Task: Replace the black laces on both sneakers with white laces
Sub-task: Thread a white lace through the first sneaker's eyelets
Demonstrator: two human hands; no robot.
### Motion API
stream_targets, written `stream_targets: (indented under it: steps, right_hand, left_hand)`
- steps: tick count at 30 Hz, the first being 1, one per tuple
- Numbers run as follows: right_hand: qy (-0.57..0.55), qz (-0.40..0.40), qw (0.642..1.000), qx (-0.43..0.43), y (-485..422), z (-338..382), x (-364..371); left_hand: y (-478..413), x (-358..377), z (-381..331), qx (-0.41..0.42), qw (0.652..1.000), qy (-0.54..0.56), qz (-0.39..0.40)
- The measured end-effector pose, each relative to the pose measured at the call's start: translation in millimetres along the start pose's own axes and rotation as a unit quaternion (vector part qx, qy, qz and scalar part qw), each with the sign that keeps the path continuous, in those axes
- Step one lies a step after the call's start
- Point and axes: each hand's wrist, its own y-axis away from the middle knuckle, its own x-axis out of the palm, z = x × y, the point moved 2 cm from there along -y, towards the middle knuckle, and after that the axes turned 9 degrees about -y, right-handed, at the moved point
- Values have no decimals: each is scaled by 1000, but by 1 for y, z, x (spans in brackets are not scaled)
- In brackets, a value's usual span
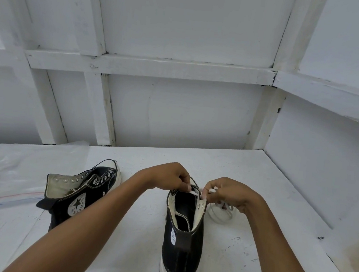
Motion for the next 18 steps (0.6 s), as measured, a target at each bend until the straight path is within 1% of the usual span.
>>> stream_targets:
  steps: [4, 11, 13, 16, 18]
  right_hand:
    - [-1, 0, 1000, -9, -2, -1, -1]
    - [13, 6, 1000, 2, 5, 5, 0]
    - [13, 16, 1000, -7, 8, 5, 1]
    - [-19, 43, 999, -9, 12, 4, 1]
    - [-7, 47, 999, -10, 15, 4, -3]
  left_hand:
    - [0, 0, 1, 0, 1000, -1, -2]
    - [2, -1, 3, 2, 1000, 1, -6]
    - [2, -1, 3, 3, 1000, 2, -7]
    - [2, -1, 2, 0, 1000, 4, -7]
    - [2, -2, 3, 0, 1000, 6, -8]
